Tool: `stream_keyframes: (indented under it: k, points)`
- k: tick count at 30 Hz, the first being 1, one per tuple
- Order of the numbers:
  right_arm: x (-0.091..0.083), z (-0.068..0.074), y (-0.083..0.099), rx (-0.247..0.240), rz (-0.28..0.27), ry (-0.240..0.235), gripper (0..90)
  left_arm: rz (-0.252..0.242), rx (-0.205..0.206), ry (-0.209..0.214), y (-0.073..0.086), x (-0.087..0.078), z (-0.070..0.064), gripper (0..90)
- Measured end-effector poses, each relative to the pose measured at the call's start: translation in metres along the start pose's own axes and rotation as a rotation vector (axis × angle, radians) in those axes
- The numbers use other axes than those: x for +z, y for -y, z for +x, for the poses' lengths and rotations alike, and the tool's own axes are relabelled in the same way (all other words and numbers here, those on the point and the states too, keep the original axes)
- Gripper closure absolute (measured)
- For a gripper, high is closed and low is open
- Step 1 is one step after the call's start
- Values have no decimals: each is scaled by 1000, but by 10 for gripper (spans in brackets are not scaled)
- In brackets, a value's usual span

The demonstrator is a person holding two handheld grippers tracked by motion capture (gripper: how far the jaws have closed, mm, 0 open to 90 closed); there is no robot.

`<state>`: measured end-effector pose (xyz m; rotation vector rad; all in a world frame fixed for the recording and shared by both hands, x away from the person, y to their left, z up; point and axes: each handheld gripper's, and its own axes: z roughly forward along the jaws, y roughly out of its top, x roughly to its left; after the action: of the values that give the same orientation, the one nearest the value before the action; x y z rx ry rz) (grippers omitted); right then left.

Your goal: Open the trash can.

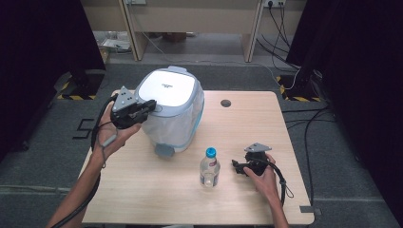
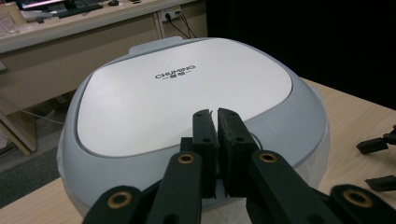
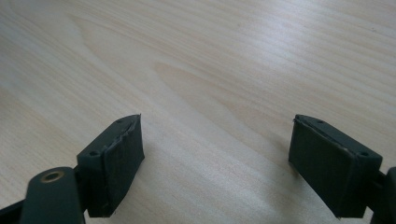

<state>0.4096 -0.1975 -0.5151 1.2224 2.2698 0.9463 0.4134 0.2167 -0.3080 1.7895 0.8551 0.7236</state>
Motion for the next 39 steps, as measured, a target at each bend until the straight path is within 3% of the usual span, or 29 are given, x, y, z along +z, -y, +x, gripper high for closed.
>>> stream_keyframes:
  k: [5, 7, 9, 10, 16, 22, 24, 27, 29, 31, 37, 39]
  points:
    - [0, -2, 1, 12, -3, 4, 179, 15, -2, 22, -5, 6, -3, 846]
    - [-1, -3, 1, 10, -1, 8, 179, 15, 2, 5, -4, 7, -5, 864]
    - [-1, -4, 1, 11, -1, 10, 180, 9, -1, -12, -3, 6, -6, 863]
    - [-1, -4, 1, 6, -2, 11, 181, 4, -10, 8, -3, 6, -6, 862]
    - [-3, -5, 4, 15, -6, 12, 183, -24, -22, 2, 2, 6, -5, 864]
    - [-7, -9, 7, 19, -9, 23, 185, -68, 16, -28, 10, 5, -11, 871]
    - [-8, -11, 9, 28, -11, 26, 184, -69, -23, -3, 10, 4, -9, 877]
    - [-8, -14, 9, 36, -12, 30, 186, -69, -24, -5, 10, 5, -9, 878]
    - [-8, -14, 9, 28, -12, 34, 190, -98, -10, -18, 14, 5, -9, 879]
    - [-9, -13, 9, 28, -11, 32, 191, -81, -34, -10, 13, 2, -9, 879]
    - [-9, -11, 9, 20, -9, 37, 197, -85, -1, -21, 13, 5, -12, 883]
    - [-9, -12, 9, 24, -10, 33, 196, -88, -21, -11, 13, 4, -11, 884]
